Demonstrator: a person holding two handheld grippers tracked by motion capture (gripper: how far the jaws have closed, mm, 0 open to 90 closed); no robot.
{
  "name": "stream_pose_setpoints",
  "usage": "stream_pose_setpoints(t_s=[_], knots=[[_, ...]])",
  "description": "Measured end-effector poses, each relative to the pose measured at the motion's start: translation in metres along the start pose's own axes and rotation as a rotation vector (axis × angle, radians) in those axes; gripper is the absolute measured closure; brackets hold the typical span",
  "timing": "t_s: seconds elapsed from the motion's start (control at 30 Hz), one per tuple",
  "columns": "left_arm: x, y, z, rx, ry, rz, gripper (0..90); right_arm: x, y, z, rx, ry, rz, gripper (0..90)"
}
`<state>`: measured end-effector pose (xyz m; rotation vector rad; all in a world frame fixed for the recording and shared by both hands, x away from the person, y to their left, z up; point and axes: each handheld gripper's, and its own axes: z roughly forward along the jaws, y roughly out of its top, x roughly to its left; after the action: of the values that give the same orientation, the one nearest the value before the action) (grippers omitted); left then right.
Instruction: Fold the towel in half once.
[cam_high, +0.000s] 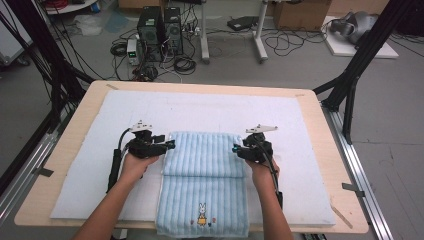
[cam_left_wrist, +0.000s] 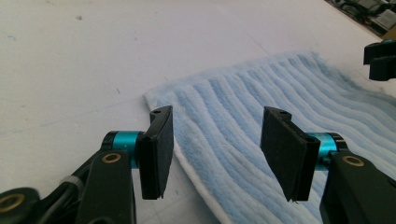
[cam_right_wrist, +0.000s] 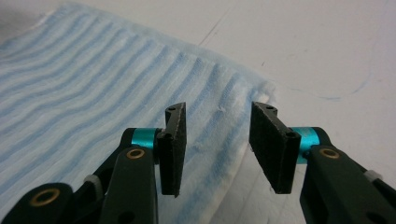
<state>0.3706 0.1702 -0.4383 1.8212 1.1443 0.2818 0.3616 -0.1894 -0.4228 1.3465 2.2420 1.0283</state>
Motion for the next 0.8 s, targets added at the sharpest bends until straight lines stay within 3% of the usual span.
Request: stream_pose_setpoints(t_s=[0.17,0.23,0.3,0.37,0.43,0.5,0.6,0.8], knots=[[-0.005,0.0,0.014,0.057,0.029,0.025,49.0,0.002,0.003,0.014,0.041,-0.017,0.002,57.2],[-0.007,-0.003,0.018,0.082,0.058,0.077,52.8,0.002,0.002,0.018,0.059,-0.019,-0.004,58.6],[-0.008,-0.003,0.018,0.085,0.086,0.099,58.6,0.002,0.001,0.021,0.081,-0.029,-0.009,60.7],[-0.008,-0.003,0.017,0.09,0.117,0.154,69.5,0.004,0.001,0.022,0.084,-0.05,-0.035,65.6],[-0.008,-0.003,0.015,0.094,0.114,0.171,81.9,0.005,0.001,0.023,0.082,-0.05,-0.061,74.1],[-0.009,-0.003,0.015,0.095,0.118,0.188,86.4,0.007,0.001,0.023,0.084,-0.036,-0.075,84.5],[-0.008,-0.002,0.012,0.077,0.091,0.137,87.3,0.011,0.001,0.021,0.075,-0.04,-0.111,86.6],[-0.005,0.007,-0.01,-0.007,0.01,0.073,87.4,0.007,0.001,0.001,-0.016,0.004,-0.067,86.4]])
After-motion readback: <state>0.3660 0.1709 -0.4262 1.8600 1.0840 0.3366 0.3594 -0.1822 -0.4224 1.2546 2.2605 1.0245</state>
